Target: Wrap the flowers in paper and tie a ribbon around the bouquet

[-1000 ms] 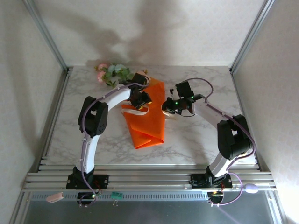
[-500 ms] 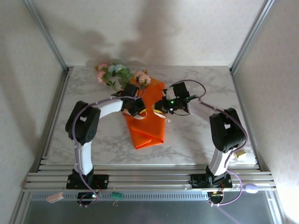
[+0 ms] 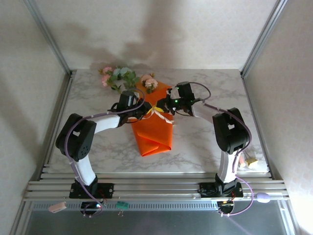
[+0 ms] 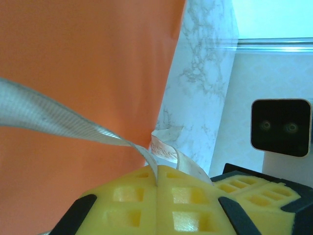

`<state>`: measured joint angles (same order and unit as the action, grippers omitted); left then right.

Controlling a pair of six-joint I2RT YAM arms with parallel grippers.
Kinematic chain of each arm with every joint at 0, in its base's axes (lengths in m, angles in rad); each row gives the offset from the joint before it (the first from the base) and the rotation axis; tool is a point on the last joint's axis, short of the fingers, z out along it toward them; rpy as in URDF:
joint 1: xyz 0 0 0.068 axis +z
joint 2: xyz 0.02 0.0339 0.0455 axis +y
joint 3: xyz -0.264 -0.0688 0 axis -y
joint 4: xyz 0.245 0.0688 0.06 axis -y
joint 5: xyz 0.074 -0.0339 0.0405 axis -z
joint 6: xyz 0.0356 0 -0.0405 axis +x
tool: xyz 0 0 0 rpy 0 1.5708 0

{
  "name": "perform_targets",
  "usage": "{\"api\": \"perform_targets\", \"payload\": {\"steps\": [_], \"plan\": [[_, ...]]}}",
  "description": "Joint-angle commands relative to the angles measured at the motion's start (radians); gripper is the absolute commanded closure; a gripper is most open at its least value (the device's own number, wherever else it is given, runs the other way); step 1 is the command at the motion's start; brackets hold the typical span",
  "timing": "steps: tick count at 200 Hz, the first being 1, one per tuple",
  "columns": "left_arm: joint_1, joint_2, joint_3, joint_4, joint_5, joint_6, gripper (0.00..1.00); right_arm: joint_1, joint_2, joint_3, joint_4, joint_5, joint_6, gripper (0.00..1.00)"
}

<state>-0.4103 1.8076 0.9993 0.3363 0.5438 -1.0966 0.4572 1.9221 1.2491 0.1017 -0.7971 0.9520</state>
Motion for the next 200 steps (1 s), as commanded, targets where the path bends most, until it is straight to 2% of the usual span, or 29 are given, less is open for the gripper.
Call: {"api": "perform_targets", "payload": {"steps": [1,23,49,107,139,159,184,189,200], "plan": [[0.004,0.009,0.021,0.017,0.001,0.008,1.0,0.01,0.002,-0.007,0.112,0.002,0.092,1.0],[-0.005,0.027,0.06,-0.109,-0.017,0.064,1.0,0.018,-0.005,0.001,0.171,-0.006,0.116,1.0],[0.012,0.084,0.095,-0.099,0.0,0.06,1.0,0.031,-0.014,0.002,0.125,-0.024,0.076,1.0],[0.019,0.263,0.415,-0.419,0.019,0.268,1.0,0.042,-0.13,-0.149,0.126,-0.04,-0.011,1.0],[0.0,0.368,0.579,-0.575,0.066,0.375,1.0,0.043,-0.155,-0.183,0.067,-0.029,-0.063,1.0],[-0.023,0.418,0.664,-0.646,0.082,0.414,1.0,0.055,-0.141,-0.138,-0.069,0.008,-0.139,1.0],[-0.027,0.401,0.714,-0.703,0.002,0.428,0.82,0.076,-0.098,-0.05,-0.238,0.072,-0.216,1.0],[-0.025,0.388,0.725,-0.713,-0.023,0.429,0.75,0.078,-0.092,-0.037,-0.265,0.091,-0.222,1.0],[-0.018,0.365,0.766,-0.749,-0.074,0.437,0.57,0.082,-0.085,-0.014,-0.318,0.132,-0.236,0.93]]}}
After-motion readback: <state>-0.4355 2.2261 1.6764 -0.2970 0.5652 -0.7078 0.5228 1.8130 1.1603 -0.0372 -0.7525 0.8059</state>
